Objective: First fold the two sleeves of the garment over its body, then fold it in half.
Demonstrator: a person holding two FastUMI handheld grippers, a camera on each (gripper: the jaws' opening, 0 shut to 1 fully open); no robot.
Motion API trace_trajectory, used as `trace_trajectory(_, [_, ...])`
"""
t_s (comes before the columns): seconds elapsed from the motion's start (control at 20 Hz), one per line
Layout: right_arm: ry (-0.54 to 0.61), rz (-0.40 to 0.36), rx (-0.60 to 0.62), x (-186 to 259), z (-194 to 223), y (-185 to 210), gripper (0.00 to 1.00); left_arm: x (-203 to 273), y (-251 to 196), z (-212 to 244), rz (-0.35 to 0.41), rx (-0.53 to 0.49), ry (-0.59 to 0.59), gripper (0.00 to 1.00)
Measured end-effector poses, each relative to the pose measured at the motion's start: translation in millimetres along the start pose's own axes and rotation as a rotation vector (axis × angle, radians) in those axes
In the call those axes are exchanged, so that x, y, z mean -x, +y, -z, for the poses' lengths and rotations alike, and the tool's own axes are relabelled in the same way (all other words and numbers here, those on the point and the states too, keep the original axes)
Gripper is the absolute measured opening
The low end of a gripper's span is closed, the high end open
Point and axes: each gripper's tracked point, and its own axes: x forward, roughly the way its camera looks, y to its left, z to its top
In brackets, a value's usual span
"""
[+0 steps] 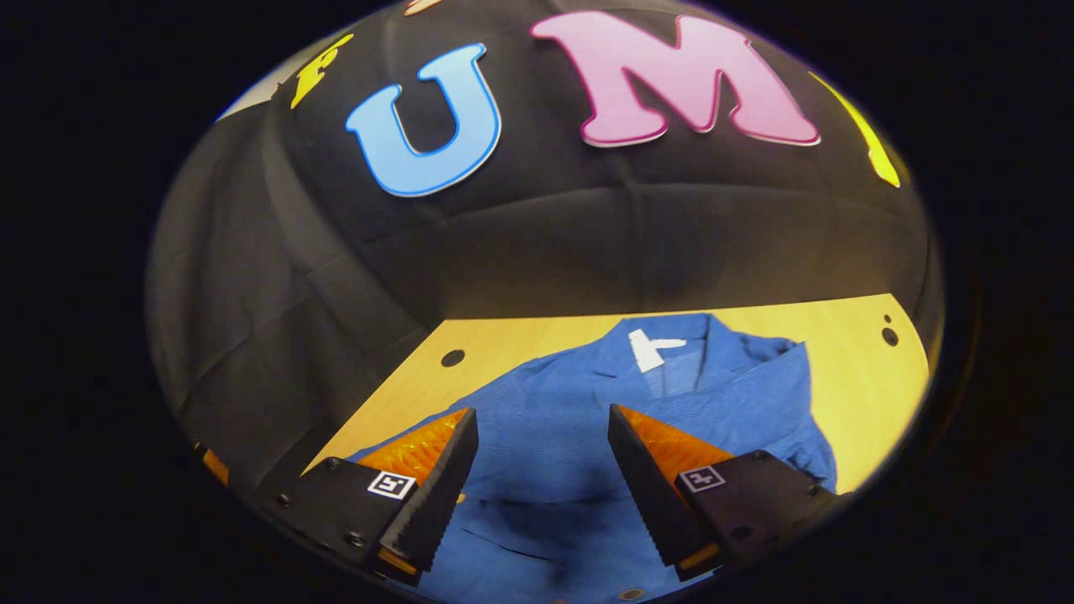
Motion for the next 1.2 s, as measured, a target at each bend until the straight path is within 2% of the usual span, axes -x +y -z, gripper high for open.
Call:
trace_trajectory(0.25, [-0.061, 0.012, 0.048, 63, -13, -28, 0.98, -39, 29, 40, -0.118, 0.078, 0.132, 0.83])
trace_trajectory(0.4, [-0.098, 0.001, 0.134, 103, -26, -34, 0.98, -57, 40, 87, -0.172, 0.124, 0.296, 0.83])
trace_trajectory(0.6, [-0.141, -0.001, 0.161, 151, -44, -38, 0.98, -79, 56, 131, -0.228, 0.078, 0.461, 0.85])
trace_trajectory(0.7, [-0.149, -0.006, 0.121, 171, -54, -40, 0.98, -87, 54, 146, -0.226, 0.056, 0.521, 0.85])
trace_trajectory(0.8, [-0.173, 0.001, 0.089, 190, -67, -50, 0.98, -94, 44, 145, -0.187, 0.066, 0.590, 0.85])
trace_trajectory(0.9, [-0.198, 0.021, 0.105, 206, -76, -59, 0.98, -101, 53, 156, -0.182, 0.073, 0.631, 0.84])
trace_trajectory(1.1, [-0.152, 0.074, 0.125, 224, -62, -80, 0.98, -101, 51, 167, -0.218, 0.121, 0.693, 0.87])
trace_trajectory(1.2, [-0.141, 0.080, 0.098, 231, -59, -84, 0.98, -100, 43, 169, -0.201, 0.158, 0.730, 0.86])
